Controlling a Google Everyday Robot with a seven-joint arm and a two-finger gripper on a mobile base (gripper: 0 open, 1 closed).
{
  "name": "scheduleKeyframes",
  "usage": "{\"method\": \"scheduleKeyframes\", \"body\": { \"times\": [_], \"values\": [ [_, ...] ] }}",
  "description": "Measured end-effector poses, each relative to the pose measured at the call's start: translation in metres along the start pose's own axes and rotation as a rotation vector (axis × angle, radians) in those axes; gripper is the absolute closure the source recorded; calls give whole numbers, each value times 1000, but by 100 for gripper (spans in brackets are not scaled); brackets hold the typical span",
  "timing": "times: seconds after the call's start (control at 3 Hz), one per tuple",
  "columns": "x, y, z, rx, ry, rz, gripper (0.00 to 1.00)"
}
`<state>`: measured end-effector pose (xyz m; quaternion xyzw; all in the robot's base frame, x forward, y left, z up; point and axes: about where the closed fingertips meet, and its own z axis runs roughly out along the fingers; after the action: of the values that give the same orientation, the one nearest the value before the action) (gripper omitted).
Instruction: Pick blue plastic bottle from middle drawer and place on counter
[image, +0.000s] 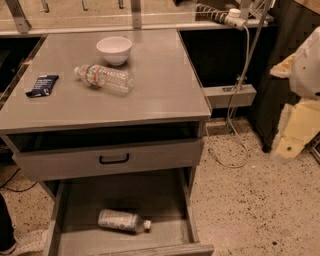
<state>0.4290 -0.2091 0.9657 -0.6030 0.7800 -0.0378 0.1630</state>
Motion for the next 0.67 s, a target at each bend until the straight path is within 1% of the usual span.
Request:
{"method": "scheduleKeyframes", "body": {
  "times": [0.33,0.67],
  "values": [
    [-4,27,25,-3,-10,0,0],
    [-1,57,63,-55,-6,6,0]
  ]
}}
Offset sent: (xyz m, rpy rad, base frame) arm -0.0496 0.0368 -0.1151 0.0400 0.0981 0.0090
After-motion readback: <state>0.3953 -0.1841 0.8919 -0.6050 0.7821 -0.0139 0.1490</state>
